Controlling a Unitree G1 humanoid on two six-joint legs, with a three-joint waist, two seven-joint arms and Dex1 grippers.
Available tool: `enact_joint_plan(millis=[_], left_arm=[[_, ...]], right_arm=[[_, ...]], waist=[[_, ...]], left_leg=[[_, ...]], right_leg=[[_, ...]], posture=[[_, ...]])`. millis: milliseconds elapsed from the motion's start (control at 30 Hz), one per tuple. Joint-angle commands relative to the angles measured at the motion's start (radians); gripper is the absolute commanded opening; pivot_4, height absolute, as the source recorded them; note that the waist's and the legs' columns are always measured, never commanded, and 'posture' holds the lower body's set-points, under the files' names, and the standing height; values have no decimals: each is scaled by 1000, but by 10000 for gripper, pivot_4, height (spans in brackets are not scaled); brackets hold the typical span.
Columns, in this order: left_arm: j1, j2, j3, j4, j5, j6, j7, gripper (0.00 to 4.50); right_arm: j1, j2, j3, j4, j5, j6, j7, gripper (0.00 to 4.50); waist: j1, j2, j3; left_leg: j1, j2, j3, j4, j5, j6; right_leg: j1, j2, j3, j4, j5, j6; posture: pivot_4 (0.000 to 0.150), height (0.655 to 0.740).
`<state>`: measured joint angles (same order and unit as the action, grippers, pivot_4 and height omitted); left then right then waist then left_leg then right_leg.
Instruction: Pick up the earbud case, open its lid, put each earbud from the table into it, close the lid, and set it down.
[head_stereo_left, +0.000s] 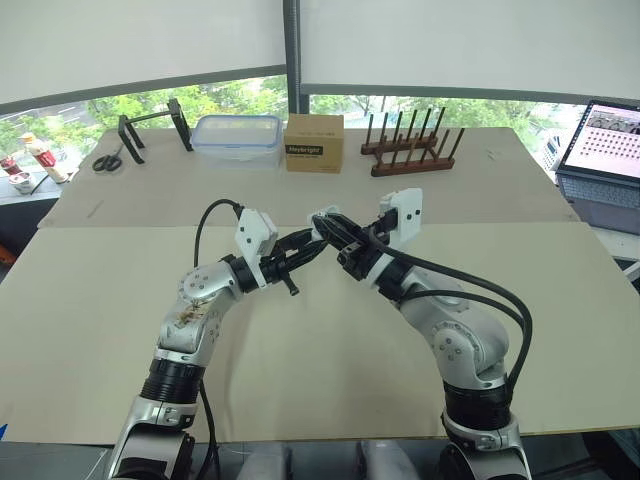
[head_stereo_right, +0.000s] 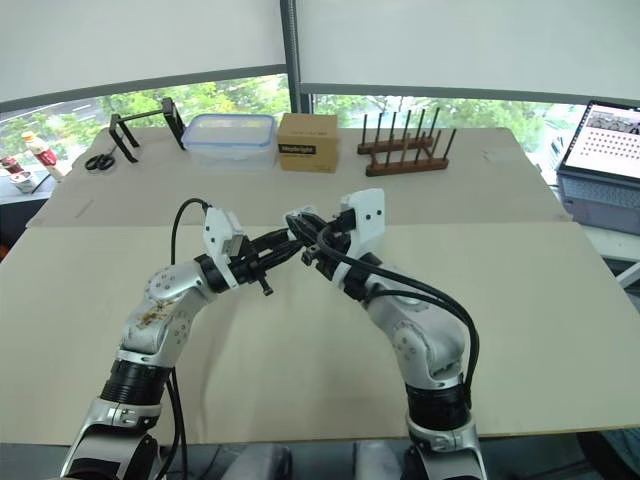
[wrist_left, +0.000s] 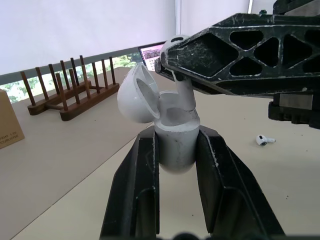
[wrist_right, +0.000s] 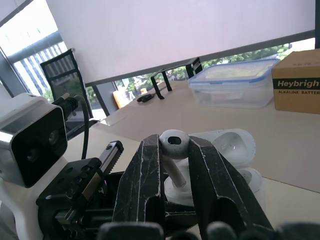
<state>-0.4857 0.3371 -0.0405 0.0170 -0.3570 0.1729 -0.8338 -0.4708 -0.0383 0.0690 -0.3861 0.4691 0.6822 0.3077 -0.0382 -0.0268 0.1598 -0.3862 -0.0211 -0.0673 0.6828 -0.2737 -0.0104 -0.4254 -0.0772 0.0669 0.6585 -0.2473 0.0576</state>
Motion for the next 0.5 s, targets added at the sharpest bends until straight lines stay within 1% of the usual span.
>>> enact_joint_plan(millis=[33,333,500], left_arm=[[-16,-8,8,-23,-8,-20,6,5167],[-16,-6,15,-46,-15,-2,13,5167],[-19,-5,13,-48,-11,-3,22,5167]], right_arm=[[11,0,24,0,-44,-67,-12,3330],[31,3,54,30,-88,-129,-18,3330],[42,22,104,28,-113,-138,-27,3330]], waist=[[-1,0,0],[-4,0,0],[-4,0,0]], left_leg=[[0,0,0,0,0,0],[0,0,0,-1,0,0],[0,0,0,-1,0,0]], right_leg=[[0,0,0,0,0,0],[0,0,0,-1,0,0],[0,0,0,-1,0,0]], posture=[[1500,7400],[1500,7400],[1500,7400]])
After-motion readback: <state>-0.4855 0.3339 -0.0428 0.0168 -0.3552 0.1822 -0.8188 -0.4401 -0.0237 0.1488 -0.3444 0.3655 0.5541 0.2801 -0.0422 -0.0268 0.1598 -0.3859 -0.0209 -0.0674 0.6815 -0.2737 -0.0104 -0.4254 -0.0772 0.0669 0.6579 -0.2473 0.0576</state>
